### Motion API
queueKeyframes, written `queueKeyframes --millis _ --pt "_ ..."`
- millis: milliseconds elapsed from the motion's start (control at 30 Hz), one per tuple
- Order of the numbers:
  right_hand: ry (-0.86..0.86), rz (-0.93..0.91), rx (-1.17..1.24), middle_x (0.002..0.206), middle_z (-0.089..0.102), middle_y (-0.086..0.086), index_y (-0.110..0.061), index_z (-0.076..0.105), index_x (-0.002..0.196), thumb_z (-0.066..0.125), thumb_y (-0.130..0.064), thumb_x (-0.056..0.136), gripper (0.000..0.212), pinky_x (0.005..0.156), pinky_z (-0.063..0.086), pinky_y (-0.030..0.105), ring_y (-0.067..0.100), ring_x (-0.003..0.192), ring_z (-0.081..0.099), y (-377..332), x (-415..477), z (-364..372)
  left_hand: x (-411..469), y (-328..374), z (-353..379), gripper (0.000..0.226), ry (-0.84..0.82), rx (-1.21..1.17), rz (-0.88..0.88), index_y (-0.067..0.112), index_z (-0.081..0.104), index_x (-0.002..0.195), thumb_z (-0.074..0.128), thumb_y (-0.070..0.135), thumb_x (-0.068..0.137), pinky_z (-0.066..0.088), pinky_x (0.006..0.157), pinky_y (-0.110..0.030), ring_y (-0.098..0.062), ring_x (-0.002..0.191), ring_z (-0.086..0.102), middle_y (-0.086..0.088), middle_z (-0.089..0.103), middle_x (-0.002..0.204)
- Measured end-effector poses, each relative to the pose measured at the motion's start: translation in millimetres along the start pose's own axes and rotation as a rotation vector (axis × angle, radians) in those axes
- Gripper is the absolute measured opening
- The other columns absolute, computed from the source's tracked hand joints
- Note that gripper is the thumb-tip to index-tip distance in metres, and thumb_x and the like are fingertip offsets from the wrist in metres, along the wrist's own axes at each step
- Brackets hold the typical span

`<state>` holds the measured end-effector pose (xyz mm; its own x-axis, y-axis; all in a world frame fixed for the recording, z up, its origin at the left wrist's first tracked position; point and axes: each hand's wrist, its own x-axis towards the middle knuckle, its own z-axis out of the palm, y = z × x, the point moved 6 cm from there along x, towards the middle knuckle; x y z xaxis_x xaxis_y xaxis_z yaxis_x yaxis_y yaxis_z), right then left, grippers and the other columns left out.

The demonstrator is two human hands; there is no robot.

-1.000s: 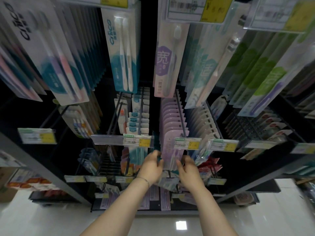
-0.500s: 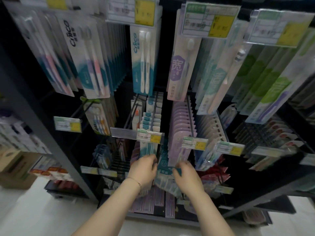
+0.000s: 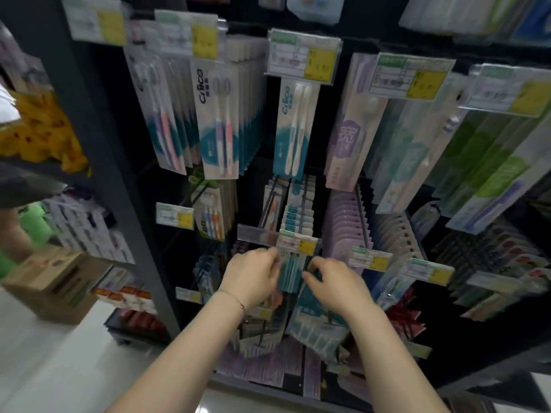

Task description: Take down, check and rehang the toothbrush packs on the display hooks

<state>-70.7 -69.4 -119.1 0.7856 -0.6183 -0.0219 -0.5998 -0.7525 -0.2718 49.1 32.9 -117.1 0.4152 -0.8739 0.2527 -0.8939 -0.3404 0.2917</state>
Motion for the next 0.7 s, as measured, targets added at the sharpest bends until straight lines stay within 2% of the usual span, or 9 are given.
queueKeyframes --millis 167,400,700 --pt "0.002 0.051 -0.01 0.095 0.062 0.0 -0.021 0.055 0.096 0.046 -0.046 0.097 0.027 0.068 0.051 0.035 0.022 0.087 0.059 -11.0 1.7 -32.6 8.5 -19.8 -38.1 0.017 0.068 0.023 0.035 0.023 0.054 0.098 0.043 0.036 0.097 0.052 0.063 -0.035 -0.024 0.08 0.065 0.002 0.065 0.09" --pt "0.083 0.113 -0.016 0.095 0.063 0.001 -0.018 0.057 0.097 0.045 -0.046 0.096 0.031 0.075 0.053 0.037 0.022 0.087 0.059 -25.3 13.3 -64.7 32.3 -32.2 -73.1 0.017 0.084 0.008 0.07 0.02 0.056 0.1 0.045 0.032 0.096 0.047 0.064 -0.034 -0.025 0.081 0.063 0.001 0.062 0.09" --pt "0.177 0.174 0.005 0.092 0.062 0.0 -0.02 0.056 0.093 0.048 -0.046 0.095 0.028 0.072 0.053 0.036 0.021 0.084 0.059 -35.5 24.1 -95.5 66.8 -25.7 -100.3 0.018 0.095 0.026 0.161 0.02 0.053 0.096 0.044 0.035 0.096 0.048 0.066 -0.035 -0.023 0.083 0.061 0.002 0.06 0.091"
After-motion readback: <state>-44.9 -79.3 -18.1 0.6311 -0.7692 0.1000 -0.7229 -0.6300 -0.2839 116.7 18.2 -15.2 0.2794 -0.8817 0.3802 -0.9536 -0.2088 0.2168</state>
